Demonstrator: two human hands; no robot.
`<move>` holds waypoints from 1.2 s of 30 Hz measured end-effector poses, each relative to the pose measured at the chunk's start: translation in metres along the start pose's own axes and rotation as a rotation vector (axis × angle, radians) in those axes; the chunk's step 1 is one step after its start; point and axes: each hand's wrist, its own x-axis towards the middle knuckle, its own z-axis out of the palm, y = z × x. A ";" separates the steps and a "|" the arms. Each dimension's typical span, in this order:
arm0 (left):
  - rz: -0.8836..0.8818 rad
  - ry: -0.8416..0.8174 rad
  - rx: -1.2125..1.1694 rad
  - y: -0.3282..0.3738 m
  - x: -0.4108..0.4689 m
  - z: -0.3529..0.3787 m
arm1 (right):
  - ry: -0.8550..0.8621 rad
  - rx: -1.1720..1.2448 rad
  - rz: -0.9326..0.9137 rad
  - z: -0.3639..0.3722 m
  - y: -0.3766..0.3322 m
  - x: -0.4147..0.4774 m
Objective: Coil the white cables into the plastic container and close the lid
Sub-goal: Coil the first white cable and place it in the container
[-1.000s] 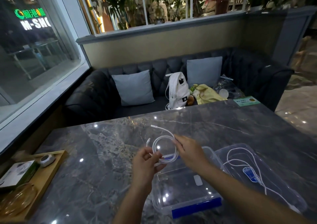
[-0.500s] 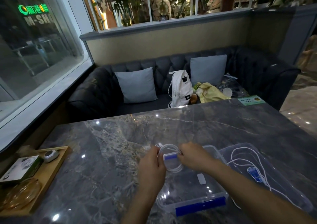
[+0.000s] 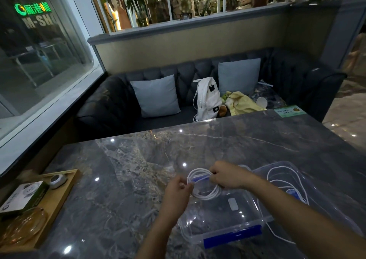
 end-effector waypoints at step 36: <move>0.077 0.099 0.002 0.011 0.028 0.008 | 0.154 -0.068 -0.058 -0.004 -0.002 0.028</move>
